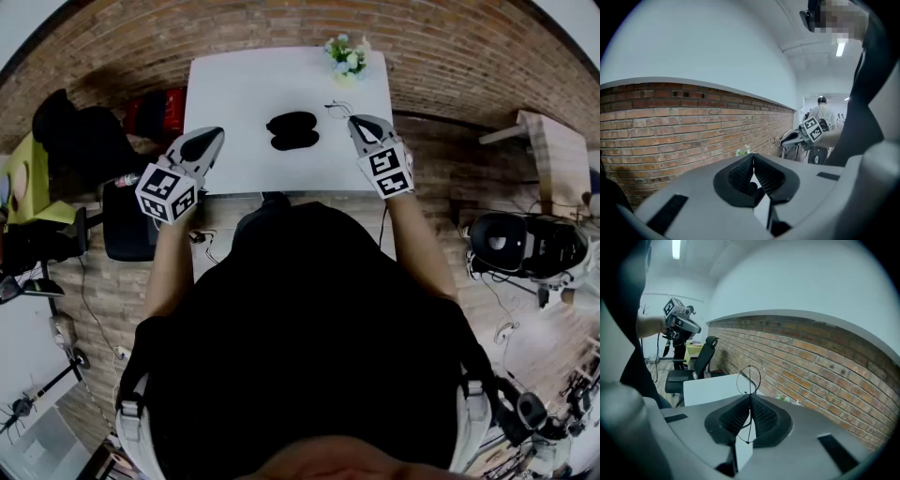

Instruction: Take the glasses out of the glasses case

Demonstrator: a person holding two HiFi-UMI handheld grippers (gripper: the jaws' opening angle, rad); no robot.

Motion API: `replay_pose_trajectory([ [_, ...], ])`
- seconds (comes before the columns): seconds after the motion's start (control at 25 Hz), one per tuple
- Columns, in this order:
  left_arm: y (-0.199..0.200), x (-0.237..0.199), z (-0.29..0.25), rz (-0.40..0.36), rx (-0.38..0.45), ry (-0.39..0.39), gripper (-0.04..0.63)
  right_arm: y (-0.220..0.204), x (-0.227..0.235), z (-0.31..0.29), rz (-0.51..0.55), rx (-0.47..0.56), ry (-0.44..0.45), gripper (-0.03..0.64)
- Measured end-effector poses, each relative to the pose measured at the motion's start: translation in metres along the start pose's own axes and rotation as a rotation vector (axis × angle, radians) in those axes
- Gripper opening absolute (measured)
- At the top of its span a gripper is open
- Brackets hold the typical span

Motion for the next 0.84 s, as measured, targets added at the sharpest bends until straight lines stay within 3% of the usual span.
replay_pose_trajectory([
  [0.84,0.015,0.027,-0.010,-0.035,0.021,-0.072,0.011,-0.003,0.001,0.065,-0.118,0.108,-0.099,0.025],
])
Point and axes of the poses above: the fingertips, and each gripper's own axes: z backward along the fingers, x to its right, y out of its top, the point moved 7 cm from there along z, backward along the fingers, and after that the axes turned 12 degrees about y, right-handed, at the moved point
